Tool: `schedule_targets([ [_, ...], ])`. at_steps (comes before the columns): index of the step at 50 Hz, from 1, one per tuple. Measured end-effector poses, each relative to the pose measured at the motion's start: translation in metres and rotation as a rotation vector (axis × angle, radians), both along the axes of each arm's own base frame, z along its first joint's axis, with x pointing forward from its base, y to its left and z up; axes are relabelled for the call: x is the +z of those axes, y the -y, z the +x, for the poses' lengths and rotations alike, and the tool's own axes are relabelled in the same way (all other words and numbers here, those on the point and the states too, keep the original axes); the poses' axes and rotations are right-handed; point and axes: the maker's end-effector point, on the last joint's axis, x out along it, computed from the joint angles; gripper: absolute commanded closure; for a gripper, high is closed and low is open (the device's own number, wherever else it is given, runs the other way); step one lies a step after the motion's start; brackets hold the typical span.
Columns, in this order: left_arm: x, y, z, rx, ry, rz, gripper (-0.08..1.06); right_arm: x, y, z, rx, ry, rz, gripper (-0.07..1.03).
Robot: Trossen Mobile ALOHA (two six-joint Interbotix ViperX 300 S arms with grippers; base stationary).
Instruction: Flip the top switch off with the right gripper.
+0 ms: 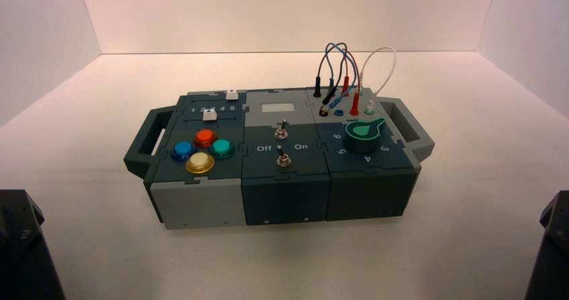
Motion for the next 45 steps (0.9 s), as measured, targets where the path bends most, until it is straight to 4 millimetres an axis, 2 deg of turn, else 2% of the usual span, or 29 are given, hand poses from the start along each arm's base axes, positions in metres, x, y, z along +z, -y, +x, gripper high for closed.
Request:
schedule_targets([
  [29, -0.002, 0.000, 0.000, 0.000, -0.012, 0.004, 1.01, -0.003, 0.000, 0.002, 0.000, -0.017, 0.001, 0.99],
  [36, -0.017, 0.001, 0.002, -0.005, -0.104, 0.003, 1.01, -0.014, 0.000, 0.004, 0.000, -0.072, 0.000, 0.99],
  [45, -0.034, 0.014, 0.012, -0.057, -0.272, 0.000, 1.01, -0.028, 0.000, 0.007, 0.001, -0.155, -0.003, 0.99],
])
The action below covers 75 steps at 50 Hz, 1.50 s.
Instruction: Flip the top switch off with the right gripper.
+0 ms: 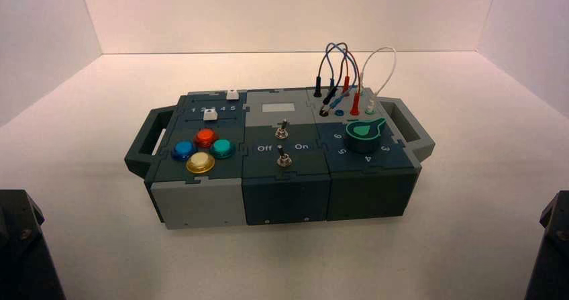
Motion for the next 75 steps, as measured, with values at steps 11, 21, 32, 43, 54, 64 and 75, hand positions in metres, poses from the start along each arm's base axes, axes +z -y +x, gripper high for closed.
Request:
schedule_targets([
  [11, -0.028, 0.028, 0.005, -0.102, -0.248, 0.015, 1.01, -0.012, -0.002, 0.004, 0.006, -0.109, 0.008, 0.99],
  [21, -0.065, 0.055, -0.008, -0.191, -0.504, 0.000, 1.01, -0.023, -0.023, 0.000, 0.075, -0.253, 0.050, 0.99],
  [32, -0.102, 0.072, -0.025, -0.222, -0.753, -0.054, 1.01, -0.034, -0.071, -0.013, 0.254, -0.420, 0.036, 0.99],
  [43, -0.128, 0.080, -0.035, -0.219, -0.911, -0.107, 1.01, -0.067, -0.102, -0.023, 0.360, -0.628, 0.003, 0.99],
  [54, -0.152, 0.094, -0.042, -0.219, -1.038, -0.163, 1.01, -0.092, -0.133, -0.038, 0.456, -0.801, -0.005, 0.99],
  [64, -0.189, 0.100, -0.047, -0.184, -1.180, -0.184, 1.01, -0.115, -0.154, -0.044, 0.496, -0.930, -0.003, 0.99],
  [75, -0.225, 0.100, -0.056, -0.156, -1.314, -0.151, 1.01, -0.119, -0.168, -0.050, 0.525, -0.994, 0.013, 0.99],
])
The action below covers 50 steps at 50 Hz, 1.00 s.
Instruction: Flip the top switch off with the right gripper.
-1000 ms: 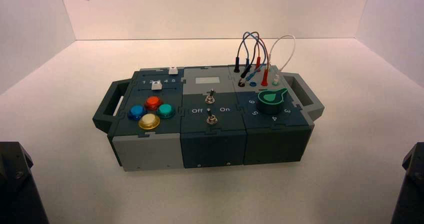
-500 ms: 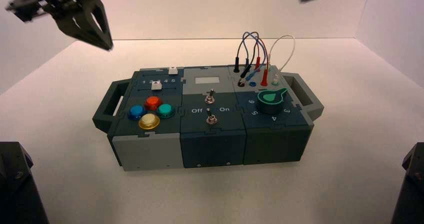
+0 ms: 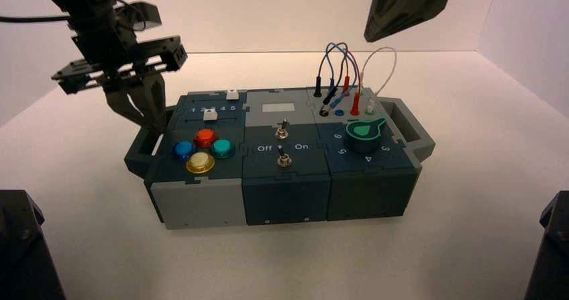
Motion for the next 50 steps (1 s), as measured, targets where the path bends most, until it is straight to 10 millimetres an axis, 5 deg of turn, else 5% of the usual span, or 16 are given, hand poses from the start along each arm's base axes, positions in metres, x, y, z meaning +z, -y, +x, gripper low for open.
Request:
schedule_targets([
  [16, -0.020, 0.003, -0.003, -0.016, -0.046, 0.026, 1.01, -0.015, -0.014, -0.004, 0.019, -0.096, -0.011, 0.99],
  [50, -0.023, 0.005, 0.003, -0.011, -0.023, 0.029, 1.01, -0.054, -0.054, -0.011, 0.055, -0.304, -0.047, 0.99],
])
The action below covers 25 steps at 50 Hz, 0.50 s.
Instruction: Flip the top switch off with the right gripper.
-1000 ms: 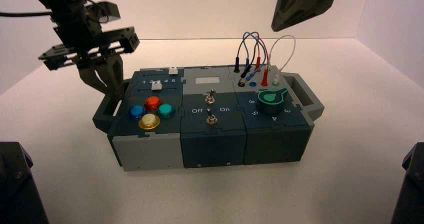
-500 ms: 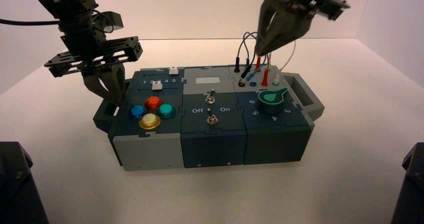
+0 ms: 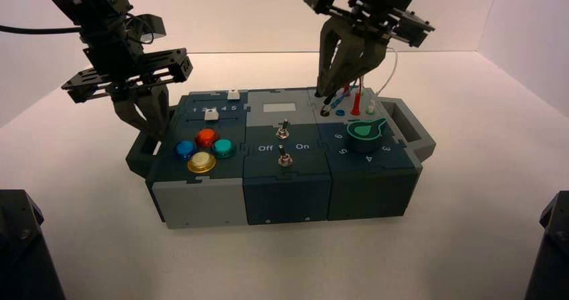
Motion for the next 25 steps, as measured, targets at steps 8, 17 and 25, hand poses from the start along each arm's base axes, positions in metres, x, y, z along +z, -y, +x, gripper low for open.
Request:
schedule_targets([
  [8, 0.000, 0.001, 0.000, -0.005, 0.003, 0.001, 1.01, -0.011, -0.001, -0.002, -0.008, -0.041, -0.020, 0.99],
  [17, -0.001, 0.004, 0.002, -0.018, 0.019, 0.003, 1.01, -0.025, -0.004, 0.000, -0.017, -0.081, -0.041, 0.99],
  [25, -0.006, 0.004, 0.005, -0.020, 0.021, 0.011, 1.01, -0.034, -0.008, 0.003, -0.016, -0.104, -0.057, 0.99],
])
